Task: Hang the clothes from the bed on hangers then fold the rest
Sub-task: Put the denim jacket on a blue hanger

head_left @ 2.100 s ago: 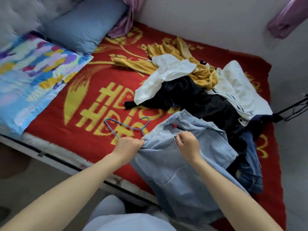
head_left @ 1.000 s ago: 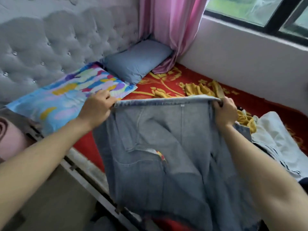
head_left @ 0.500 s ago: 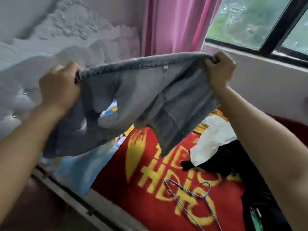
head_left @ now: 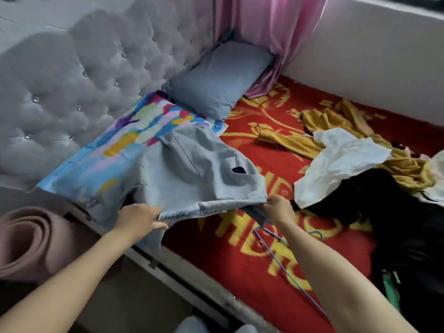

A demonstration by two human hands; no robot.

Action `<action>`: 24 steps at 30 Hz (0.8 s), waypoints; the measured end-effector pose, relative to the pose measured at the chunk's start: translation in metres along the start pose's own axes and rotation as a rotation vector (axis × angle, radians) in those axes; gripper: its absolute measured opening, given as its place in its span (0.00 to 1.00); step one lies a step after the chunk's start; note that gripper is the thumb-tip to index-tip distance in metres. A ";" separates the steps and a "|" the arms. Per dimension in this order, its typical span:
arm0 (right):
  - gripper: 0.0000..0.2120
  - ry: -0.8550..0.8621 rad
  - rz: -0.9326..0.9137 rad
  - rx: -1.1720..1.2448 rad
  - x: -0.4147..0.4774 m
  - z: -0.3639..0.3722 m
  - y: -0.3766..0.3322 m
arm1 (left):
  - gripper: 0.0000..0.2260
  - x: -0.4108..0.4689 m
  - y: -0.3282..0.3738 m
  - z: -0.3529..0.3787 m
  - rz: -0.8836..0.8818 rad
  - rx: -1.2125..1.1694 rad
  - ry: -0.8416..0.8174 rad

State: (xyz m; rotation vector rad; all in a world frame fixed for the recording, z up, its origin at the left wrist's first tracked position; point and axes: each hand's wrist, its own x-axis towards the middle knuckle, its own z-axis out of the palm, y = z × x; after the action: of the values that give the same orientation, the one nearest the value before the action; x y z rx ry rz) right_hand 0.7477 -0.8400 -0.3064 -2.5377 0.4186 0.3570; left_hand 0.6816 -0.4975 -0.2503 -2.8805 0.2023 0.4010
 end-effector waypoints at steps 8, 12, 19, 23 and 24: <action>0.11 -0.112 -0.101 -0.235 0.001 0.023 0.093 | 0.16 -0.018 0.051 0.023 0.085 -0.061 0.425; 0.12 -0.216 0.078 -0.274 0.000 0.028 0.162 | 0.16 -0.018 0.075 0.024 -0.057 -0.146 0.342; 0.16 -0.284 0.413 -0.047 -0.002 0.034 0.253 | 0.10 -0.021 0.102 0.039 -0.276 -0.264 0.217; 0.21 -0.280 0.475 0.007 0.010 0.045 0.282 | 0.07 -0.022 0.119 0.044 -0.356 -0.294 0.213; 0.23 -0.283 0.487 0.034 0.015 0.048 0.285 | 0.06 -0.022 0.123 0.045 -0.375 -0.298 0.219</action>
State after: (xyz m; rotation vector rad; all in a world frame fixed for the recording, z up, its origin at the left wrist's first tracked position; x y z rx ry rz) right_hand 0.6498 -1.0470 -0.4836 -2.2810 0.9182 0.8670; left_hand 0.6293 -0.6027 -0.3114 -3.1527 -0.3921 0.0474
